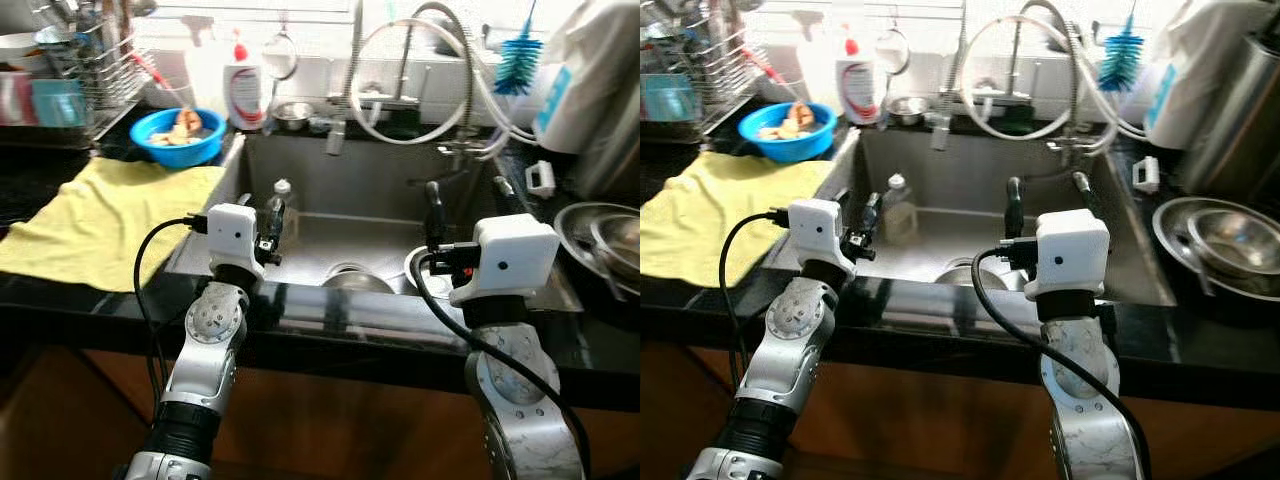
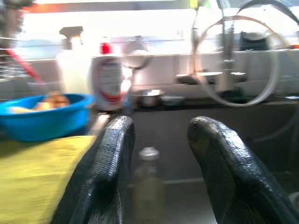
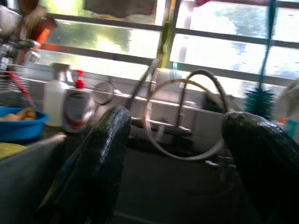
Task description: Kitchen organization
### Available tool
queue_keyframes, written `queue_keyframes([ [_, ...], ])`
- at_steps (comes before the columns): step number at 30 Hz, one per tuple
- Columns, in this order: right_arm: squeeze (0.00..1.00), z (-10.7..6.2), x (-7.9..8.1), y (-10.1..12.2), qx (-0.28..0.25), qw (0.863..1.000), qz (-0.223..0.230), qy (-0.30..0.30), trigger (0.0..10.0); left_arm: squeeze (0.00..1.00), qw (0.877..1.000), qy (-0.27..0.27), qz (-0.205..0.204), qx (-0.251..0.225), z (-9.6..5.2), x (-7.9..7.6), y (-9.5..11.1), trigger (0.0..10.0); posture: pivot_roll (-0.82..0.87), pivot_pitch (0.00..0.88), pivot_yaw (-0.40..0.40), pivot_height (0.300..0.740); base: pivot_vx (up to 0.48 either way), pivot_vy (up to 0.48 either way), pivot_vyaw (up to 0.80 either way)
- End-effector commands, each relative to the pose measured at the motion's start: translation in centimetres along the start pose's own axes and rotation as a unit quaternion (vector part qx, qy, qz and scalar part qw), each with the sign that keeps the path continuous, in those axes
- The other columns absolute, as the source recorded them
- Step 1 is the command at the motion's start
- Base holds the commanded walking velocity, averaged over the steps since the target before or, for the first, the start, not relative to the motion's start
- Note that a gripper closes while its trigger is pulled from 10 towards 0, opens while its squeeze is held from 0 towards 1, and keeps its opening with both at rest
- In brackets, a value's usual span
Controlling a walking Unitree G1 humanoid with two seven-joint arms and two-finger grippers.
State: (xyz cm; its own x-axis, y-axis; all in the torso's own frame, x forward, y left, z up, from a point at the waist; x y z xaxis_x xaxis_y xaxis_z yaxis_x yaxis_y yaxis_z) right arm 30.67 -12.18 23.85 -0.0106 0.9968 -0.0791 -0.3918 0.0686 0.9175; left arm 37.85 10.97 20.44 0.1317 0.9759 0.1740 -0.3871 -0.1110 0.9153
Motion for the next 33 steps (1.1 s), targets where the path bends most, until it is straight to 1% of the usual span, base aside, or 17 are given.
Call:
queue_keyframes([
  [1, 0.00, 0.1, -0.4, 0.0, -0.003, 1.000, -0.008, -0.004, 10.0, 0.00, 1.000, -0.001, 0.005, -0.010, 0.2, -0.1, 0.7, 10.0, -0.15, 0.000, 0.004, 0.740, 0.000, 0.000, 0.00],
  [7, 0.00, 0.1, -0.4, 0.1, -0.004, 1.000, -0.009, -0.004, 10.0, 0.00, 1.000, -0.010, 0.018, -0.014, 0.3, -0.4, 0.8, 10.0, -0.15, 0.000, 0.006, 0.740, 0.000, 0.000, 0.00],
  [10, 0.00, 0.1, -0.4, 0.1, -0.004, 1.000, -0.009, -0.005, 10.0, 0.00, 0.999, -0.015, 0.023, -0.017, 0.3, -0.6, 1.0, 10.0, -0.15, 0.000, 0.006, 0.740, 0.000, -0.244, 0.00],
  [14, 0.00, 0.1, -0.6, 0.0, -0.002, 1.000, -0.008, -0.009, 10.0, 0.00, 1.000, -0.015, 0.021, -0.016, 0.2, -0.7, 1.0, 10.0, -0.15, 0.000, 0.006, 0.740, 0.000, -0.303, 0.00],
  [16, 0.00, -0.2, -1.3, -0.6, 0.011, 1.000, -0.017, -0.021, 10.0, 0.00, 1.000, -0.016, 0.021, -0.014, 0.2, -0.7, 0.9, 10.0, -0.15, 0.000, 0.006, 0.740, 0.000, -0.298, 0.00],
  [17, 0.00, -0.2, -1.3, -0.6, 0.011, 1.000, -0.017, -0.021, 10.0, 0.00, 1.000, -0.016, 0.021, -0.014, 0.2, -0.7, 0.9, 10.0, -0.15, 0.000, 0.006, 0.740, 0.000, -0.296, 0.00],
  [19, 0.00, -0.4, -2.2, -1.5, 0.032, 0.998, -0.030, -0.039, 10.0, 0.00, 1.000, -0.015, 0.019, -0.012, 0.1, -0.7, 0.7, 10.0, -0.15, 0.000, 0.006, 0.740, 0.000, 0.000, 0.00],
  [24, 0.00, -0.5, -3.2, -1.8, 0.041, 0.997, -0.033, -0.055, 10.0, 0.00, 1.000, -0.014, 0.013, -0.007, 0.0, -0.8, 0.4, 10.0, -0.16, 0.000, 0.006, 0.740, 0.000, 0.000, -0.67],
  [26, 0.00, -0.5, -3.4, -1.9, 0.042, 0.997, -0.030, -0.058, 10.0, 0.00, 1.000, -0.016, 0.013, -0.006, 0.0, -0.9, 0.4, 10.0, -0.16, 0.000, 0.006, 0.740, 0.000, 0.000, -0.74],
  [29, 0.00, -0.4, -3.3, -1.9, 0.042, 0.997, -0.036, -0.059, 10.0, 0.00, 1.000, -0.016, 0.011, -0.006, 0.0, -0.9, 0.4, 10.0, -0.15, 0.000, 0.004, 0.740, 0.000, 0.000, 0.00],
  [33, 0.00, -0.4, -3.0, -2.1, 0.048, 0.997, -0.028, -0.058, 10.0, 0.00, 1.000, -0.015, 0.011, -0.005, 0.0, -0.8, 0.3, 10.0, -0.15, 0.000, 0.003, 0.740, 0.000, 0.000, -0.10],
])
Point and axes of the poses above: a point about 5 cm out from each wrist's last joint towards the gripper, its own z axis pointing out of the wrist towards the gripper, its own y axis along the axis of the wrist's last joint, x = y × z, the point moved 6 cm from there along z, pointing out of the wrist towards the gripper, and after that the axes turned 6 degrees about z, right-handed, at the moved point
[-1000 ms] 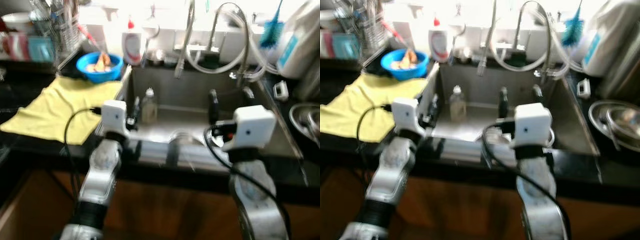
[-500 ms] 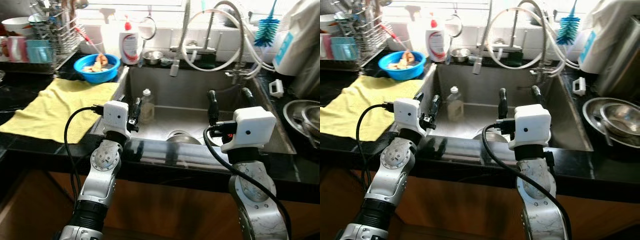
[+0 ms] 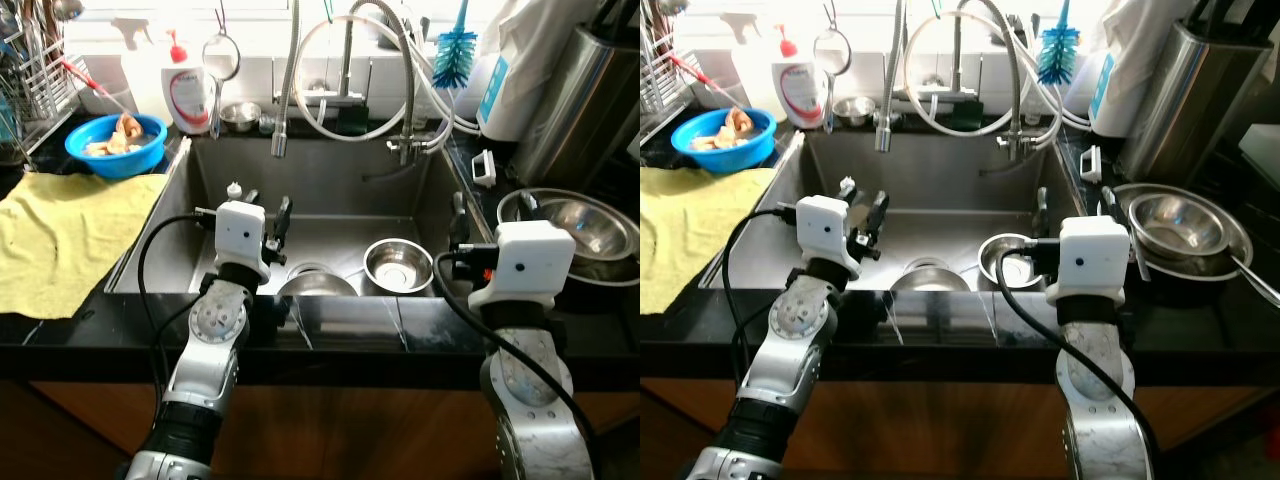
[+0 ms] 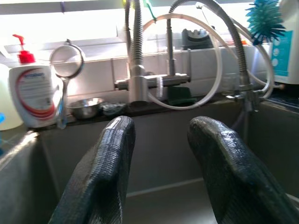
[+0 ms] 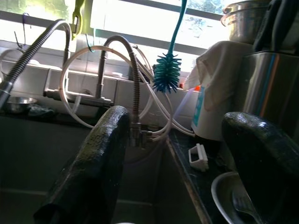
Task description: Kitchen organization
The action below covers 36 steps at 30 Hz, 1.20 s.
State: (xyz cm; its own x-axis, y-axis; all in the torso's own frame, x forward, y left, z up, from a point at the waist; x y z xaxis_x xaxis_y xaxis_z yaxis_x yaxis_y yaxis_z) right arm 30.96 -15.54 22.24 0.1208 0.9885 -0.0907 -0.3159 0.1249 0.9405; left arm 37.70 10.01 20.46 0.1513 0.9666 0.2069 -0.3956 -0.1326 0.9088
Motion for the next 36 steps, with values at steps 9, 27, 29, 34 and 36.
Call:
queue_keyframes([
  [9, 0.00, 0.2, 0.5, -0.2, 0.010, 1.000, 0.003, 0.010, 10.0, 0.00, 1.000, -0.002, 0.003, -0.001, -0.1, -0.1, 0.1, 10.0, -0.16, 0.000, 0.001, 0.740, 0.000, 0.000, -0.70],
  [27, 0.00, 0.2, 0.0, 0.0, 0.009, 1.000, -0.005, -0.004, 10.0, 0.00, 1.000, 0.003, -0.002, -0.001, -0.1, -0.1, 0.0, 10.0, -0.16, 0.000, 0.000, 0.740, 0.000, -0.076, -0.12],
  [29, 0.00, -0.2, -0.3, -0.3, 0.017, 1.000, -0.004, -0.013, 10.0, 0.00, 1.000, 0.001, -0.001, 0.000, -0.2, -0.2, -0.1, 10.0, -0.16, 0.000, 0.000, 0.740, 0.000, 0.000, 0.00],
  [34, 0.00, -1.1, -2.6, -0.7, 0.026, 0.997, -0.009, -0.070, 10.0, 0.00, 1.000, 0.000, -0.002, 0.004, -0.3, -0.2, -0.3, 10.0, -0.17, 0.000, 0.001, 0.740, 0.000, 0.000, -0.49],
  [36, 0.00, -1.2, -2.9, -0.9, 0.029, 0.997, -0.007, -0.076, 10.0, 0.00, 1.000, -0.001, -0.002, 0.005, -0.3, -0.3, -0.4, 10.0, -0.17, 0.000, 0.001, 0.740, 0.000, 0.000, 0.00],
])
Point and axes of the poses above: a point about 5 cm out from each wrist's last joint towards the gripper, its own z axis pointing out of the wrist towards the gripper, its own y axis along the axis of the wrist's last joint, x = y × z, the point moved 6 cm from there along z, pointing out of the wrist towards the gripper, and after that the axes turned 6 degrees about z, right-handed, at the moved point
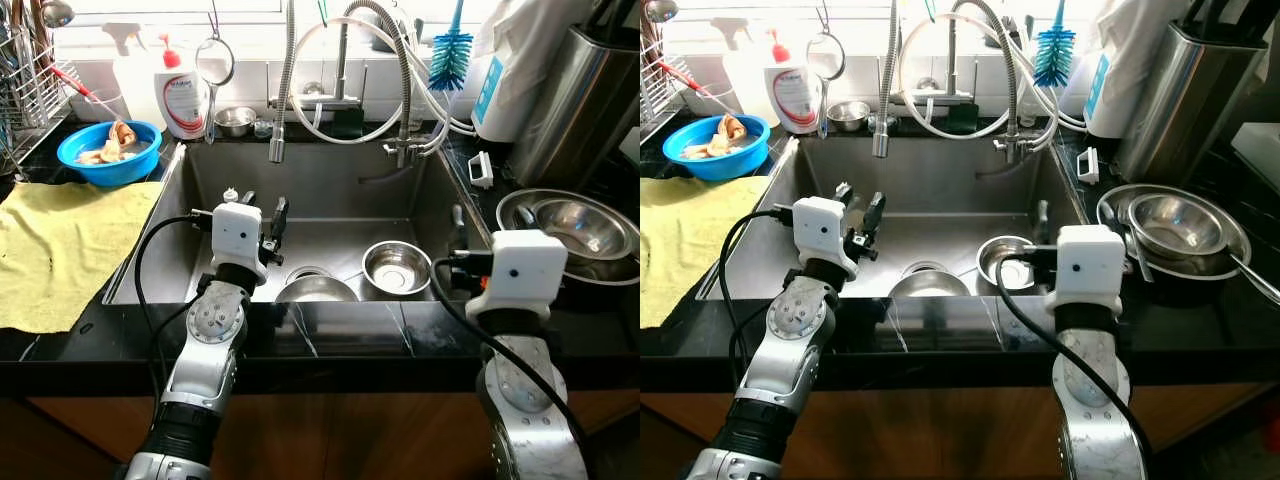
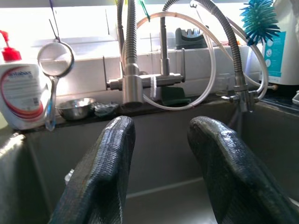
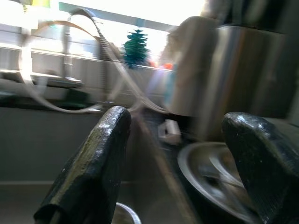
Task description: Kitchen organization
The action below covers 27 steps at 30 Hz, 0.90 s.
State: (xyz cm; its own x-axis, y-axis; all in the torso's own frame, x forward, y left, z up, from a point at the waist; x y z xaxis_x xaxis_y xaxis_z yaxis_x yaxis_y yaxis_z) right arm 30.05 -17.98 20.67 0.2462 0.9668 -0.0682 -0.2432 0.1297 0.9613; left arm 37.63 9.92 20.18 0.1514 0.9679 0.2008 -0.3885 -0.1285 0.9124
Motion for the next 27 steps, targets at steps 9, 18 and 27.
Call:
queue_keyframes([
  [9, 0.00, -0.9, -2.5, -1.7, 0.033, 0.998, 0.005, -0.049, 10.0, 0.00, 1.000, -0.002, 0.000, 0.002, -0.2, -0.1, -0.2, 10.0, -0.17, 0.000, -0.002, 0.740, 0.000, 0.000, -0.07],
  [18, 1.00, -1.5, -6.3, -3.8, 0.075, 0.987, 0.061, -0.132, 10.0, 0.00, 1.000, -0.004, -0.001, 0.001, -0.2, -0.2, -0.2, 10.0, -0.16, 0.000, -0.002, 0.740, 0.000, 0.000, 0.00],
  [27, 1.00, -1.4, -6.5, -3.7, 0.074, 0.985, 0.069, -0.138, 10.0, 0.00, 1.000, -0.009, -0.001, 0.000, -0.2, -0.4, -0.1, 10.0, -0.16, 0.000, 0.007, 0.740, 0.000, 0.000, 0.00],
])
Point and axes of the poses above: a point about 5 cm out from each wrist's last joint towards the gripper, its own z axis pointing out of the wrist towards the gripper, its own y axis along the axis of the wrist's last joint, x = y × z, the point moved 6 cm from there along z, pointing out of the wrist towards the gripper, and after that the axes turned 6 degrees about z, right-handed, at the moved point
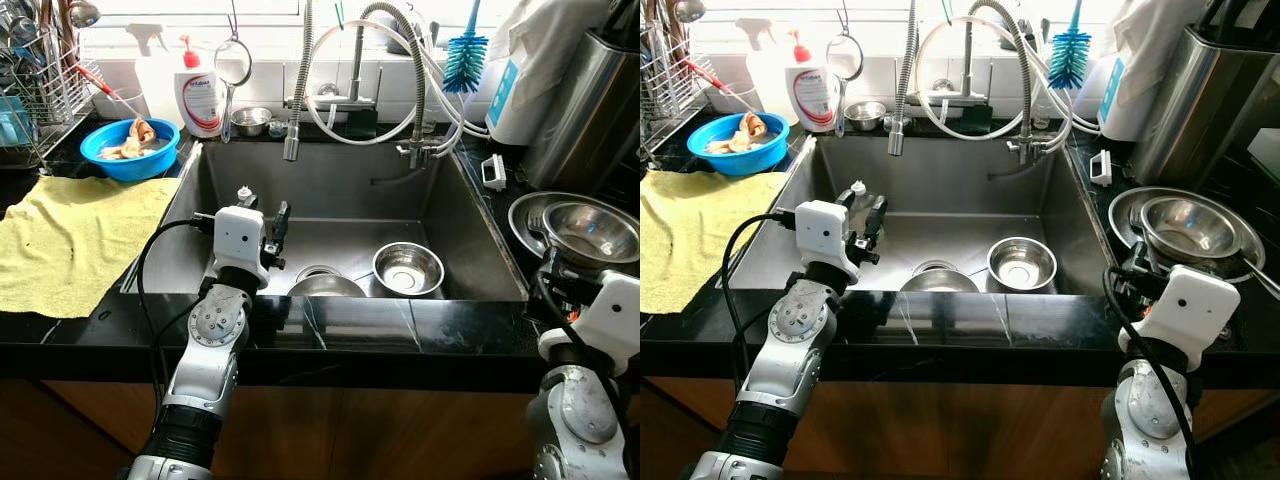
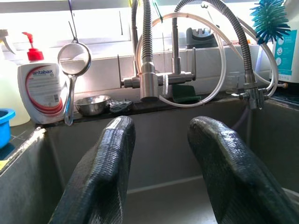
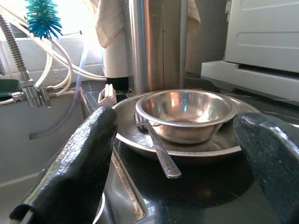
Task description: Kitchen organization
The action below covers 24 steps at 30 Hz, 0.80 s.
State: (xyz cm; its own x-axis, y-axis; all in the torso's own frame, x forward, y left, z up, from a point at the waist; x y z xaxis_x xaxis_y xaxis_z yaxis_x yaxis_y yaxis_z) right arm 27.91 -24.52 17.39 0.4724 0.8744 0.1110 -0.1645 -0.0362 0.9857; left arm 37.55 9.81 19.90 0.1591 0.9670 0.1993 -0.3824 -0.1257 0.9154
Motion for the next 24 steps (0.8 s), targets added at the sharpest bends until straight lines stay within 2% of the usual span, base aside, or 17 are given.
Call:
queue_keyframes([
  [1, 0.69, 0.1, 0.3, -0.1, 0.003, 1.000, 0.004, 0.005, 10.0, 0.00, 1.000, -0.006, 0.000, -0.004, -0.1, -0.2, 0.1, 10.0, -0.16, 0.000, 0.008, 0.740, 0.000, 0.000, 0.00],
  [2, 0.69, 0.1, 0.3, 0.0, 0.001, 1.000, 0.003, 0.006, 10.0, 0.00, 1.000, -0.006, 0.000, -0.004, -0.1, -0.2, 0.1, 10.0, -0.16, 0.000, 0.008, 0.740, 0.000, 0.000, 0.00],
  [3, 0.12, 0.0, 0.4, 0.1, -0.001, 1.000, 0.003, 0.009, 10.0, 0.00, 1.000, -0.007, 0.000, -0.004, -0.1, -0.3, 0.1, 10.0, -0.16, 0.000, 0.008, 0.740, 0.000, 0.000, 0.00],
  [4, 0.00, -0.1, 0.5, 0.3, -0.005, 1.000, 0.000, 0.012, 10.0, 0.00, 1.000, -0.008, 0.000, -0.004, -0.2, -0.3, 0.1, 10.0, -0.16, 0.000, 0.007, 0.740, 0.000, 0.000, 0.00],
  [9, 0.00, -0.3, 0.6, 0.5, -0.009, 1.000, -0.005, 0.017, 10.0, 0.00, 1.000, -0.009, -0.001, -0.003, -0.3, -0.4, 0.0, 10.0, -0.16, 0.000, 0.008, 0.740, 0.000, 0.000, 0.00],
  [16, 0.00, -0.1, -0.4, -0.8, 0.023, 0.999, 0.037, -0.014, 10.0, 0.00, 1.000, -0.013, -0.001, -0.001, -0.3, -0.5, -0.1, 10.0, -0.16, 0.000, 0.010, 0.740, 0.000, 0.000, 0.00],
  [24, 0.00, 0.0, -0.6, -0.7, 0.020, 0.999, 0.045, -0.024, 10.0, 0.00, 1.000, -0.014, 0.001, 0.000, -0.4, -0.4, -0.3, 10.0, -0.16, 0.000, 0.012, 0.740, 0.000, 0.000, 0.00],
])
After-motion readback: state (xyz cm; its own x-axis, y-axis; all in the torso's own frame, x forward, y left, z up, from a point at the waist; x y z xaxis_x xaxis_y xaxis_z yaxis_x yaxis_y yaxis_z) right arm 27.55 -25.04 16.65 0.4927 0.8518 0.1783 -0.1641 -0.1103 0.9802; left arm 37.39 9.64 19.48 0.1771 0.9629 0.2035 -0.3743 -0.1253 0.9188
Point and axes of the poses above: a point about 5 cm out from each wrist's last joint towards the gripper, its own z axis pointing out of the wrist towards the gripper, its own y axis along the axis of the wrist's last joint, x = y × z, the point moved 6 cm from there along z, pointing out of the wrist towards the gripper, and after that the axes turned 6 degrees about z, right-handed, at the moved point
